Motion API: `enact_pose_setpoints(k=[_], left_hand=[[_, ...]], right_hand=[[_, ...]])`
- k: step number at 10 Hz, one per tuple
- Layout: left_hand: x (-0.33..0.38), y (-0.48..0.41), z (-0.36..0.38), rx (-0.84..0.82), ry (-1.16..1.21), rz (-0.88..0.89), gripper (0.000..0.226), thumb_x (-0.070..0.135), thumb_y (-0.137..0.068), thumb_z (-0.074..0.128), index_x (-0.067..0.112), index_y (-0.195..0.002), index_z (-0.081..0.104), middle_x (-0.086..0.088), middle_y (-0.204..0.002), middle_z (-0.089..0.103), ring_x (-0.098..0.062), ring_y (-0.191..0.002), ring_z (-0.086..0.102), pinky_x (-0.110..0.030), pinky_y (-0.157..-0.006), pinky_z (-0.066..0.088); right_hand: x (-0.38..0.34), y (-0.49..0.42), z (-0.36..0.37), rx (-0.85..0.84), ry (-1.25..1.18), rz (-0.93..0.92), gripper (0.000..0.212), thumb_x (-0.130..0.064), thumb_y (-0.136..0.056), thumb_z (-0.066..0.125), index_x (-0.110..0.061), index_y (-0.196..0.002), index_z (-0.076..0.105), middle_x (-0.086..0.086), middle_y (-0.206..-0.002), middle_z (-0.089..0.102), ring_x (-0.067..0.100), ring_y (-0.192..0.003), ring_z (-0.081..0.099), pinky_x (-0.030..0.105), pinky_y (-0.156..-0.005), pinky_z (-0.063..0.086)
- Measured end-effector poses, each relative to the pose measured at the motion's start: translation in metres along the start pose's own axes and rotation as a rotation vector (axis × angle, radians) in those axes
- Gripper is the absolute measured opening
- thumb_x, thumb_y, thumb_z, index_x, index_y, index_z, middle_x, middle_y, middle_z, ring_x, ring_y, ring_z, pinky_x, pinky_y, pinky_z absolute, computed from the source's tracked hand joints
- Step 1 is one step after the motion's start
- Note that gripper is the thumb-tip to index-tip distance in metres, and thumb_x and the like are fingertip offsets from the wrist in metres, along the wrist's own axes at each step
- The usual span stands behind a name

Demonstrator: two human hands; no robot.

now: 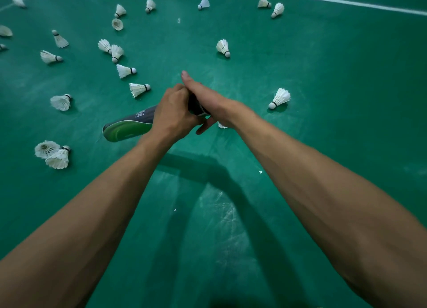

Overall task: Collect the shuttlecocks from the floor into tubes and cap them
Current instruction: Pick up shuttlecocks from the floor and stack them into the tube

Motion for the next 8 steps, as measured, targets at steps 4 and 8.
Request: enact_pose_setpoints(k=[4, 8], left_hand=[[-0.046, 0.002, 0.025, 0.012, -0.094, -0.112, 0.079, 0.028, -0.07, 0.088, 0.026, -0.142, 0.056, -0.008, -0.127, 0.065, -0.035, -0.116, 0.058, -0.043, -0.091, 0.047], [-0.076, -0.002, 0.063, 0.052, -0.101, -0.113, 0.078, 0.028, -0.069, 0.086, 0.025, -0.142, 0.059, -0.006, -0.13, 0.064, -0.035, -0.115, 0.056, -0.042, -0.099, 0.041]], right_hand=[[-0.012, 0.094, -0.03, 0.827, 0.173, -0.384, 0.045, -0.043, -0.096, 0.04, -0.011, -0.079, 0.068, 0.007, -0.081, 0.073, 0.032, -0.079, 0.067, 0.039, -0.065, 0.048], [0.09, 0.019, -0.017, 0.202, 0.772, 0.096, 0.048, -0.02, -0.091, 0.055, -0.017, -0.139, 0.055, -0.006, -0.17, -0.01, 0.038, -0.155, 0.004, 0.053, -0.122, 0.022]])
Point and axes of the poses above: each hand's wrist, its own y-axis away from the middle knuckle, its own z-axis out of the palm, x = y × z, the point moved 8 cm from there along -y, towards the middle knuckle
